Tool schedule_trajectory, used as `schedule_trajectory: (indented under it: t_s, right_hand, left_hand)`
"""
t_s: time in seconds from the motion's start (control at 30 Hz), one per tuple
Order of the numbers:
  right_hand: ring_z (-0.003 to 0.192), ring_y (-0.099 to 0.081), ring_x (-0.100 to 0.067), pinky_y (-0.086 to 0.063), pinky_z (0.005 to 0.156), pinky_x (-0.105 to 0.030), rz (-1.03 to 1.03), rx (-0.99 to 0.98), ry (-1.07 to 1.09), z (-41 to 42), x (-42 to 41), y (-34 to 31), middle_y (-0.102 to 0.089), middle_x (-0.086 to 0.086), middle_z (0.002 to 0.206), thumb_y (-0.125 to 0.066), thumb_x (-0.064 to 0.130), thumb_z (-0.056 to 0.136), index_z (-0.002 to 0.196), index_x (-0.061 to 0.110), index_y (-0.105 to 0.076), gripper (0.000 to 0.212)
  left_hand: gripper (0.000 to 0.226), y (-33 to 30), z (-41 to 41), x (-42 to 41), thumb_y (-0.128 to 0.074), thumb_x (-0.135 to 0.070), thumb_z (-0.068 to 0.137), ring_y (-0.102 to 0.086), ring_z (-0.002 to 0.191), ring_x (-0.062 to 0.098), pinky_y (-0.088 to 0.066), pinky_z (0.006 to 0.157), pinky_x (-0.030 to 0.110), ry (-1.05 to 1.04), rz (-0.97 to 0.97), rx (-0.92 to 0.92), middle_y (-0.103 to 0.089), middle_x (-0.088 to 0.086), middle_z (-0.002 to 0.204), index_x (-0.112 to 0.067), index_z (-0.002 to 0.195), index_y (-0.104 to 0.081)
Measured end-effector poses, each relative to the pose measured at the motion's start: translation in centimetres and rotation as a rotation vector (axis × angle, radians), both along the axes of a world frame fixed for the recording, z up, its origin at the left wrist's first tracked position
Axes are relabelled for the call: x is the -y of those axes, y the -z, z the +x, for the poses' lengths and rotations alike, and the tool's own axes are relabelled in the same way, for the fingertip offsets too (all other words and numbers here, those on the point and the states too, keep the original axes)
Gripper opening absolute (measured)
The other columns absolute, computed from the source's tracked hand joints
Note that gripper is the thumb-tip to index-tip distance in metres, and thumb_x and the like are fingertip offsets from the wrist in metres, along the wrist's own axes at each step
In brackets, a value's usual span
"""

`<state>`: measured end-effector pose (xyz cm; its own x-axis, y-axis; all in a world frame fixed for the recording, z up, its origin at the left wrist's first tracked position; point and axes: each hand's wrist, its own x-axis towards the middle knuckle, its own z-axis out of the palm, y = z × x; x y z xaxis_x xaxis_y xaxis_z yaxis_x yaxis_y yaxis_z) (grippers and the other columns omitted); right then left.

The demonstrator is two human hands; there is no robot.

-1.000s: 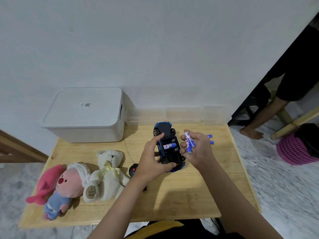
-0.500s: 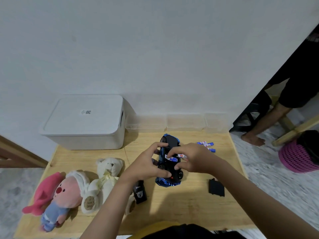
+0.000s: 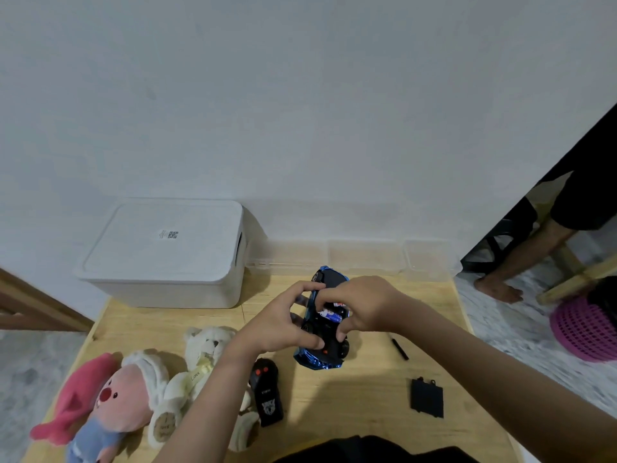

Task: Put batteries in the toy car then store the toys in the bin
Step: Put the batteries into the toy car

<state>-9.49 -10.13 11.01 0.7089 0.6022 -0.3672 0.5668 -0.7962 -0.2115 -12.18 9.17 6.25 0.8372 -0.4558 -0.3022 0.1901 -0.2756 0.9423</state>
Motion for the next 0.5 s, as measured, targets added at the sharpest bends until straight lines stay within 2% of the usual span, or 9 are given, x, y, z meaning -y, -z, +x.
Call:
schedule_trajectory:
  t_s: [0.13,0.5]
  right_hand:
    - [0.075,-0.047,-0.017,-0.039,0.063,-0.032,-0.031,0.013,-0.052,0.2,-0.3,0.1,-0.062,0.004,0.090,-0.072,0.046,0.072,0.106,0.031,-0.048,0.044]
    - [0.072,-0.045,-0.017,-0.037,0.060,-0.032,-0.001,0.087,-0.092,-0.8,0.0,-0.1,-0.060,0.004,0.088,-0.073,0.043,0.072,0.104,0.026,-0.048,0.044]
  left_hand:
    - [0.082,0.2,-0.2,0.2,-0.082,-0.003,0.054,-0.062,0.075,0.019,-0.056,0.078,0.044,-0.022,-0.003,0.006,-0.053,0.008,0.116,-0.043,0.119,-0.052]
    - [0.082,-0.1,-1.1,0.5,-0.081,-0.003,0.055,-0.063,0.078,0.019,-0.057,0.076,0.041,-0.036,-0.013,0.031,-0.054,0.009,0.116,-0.041,0.121,-0.051]
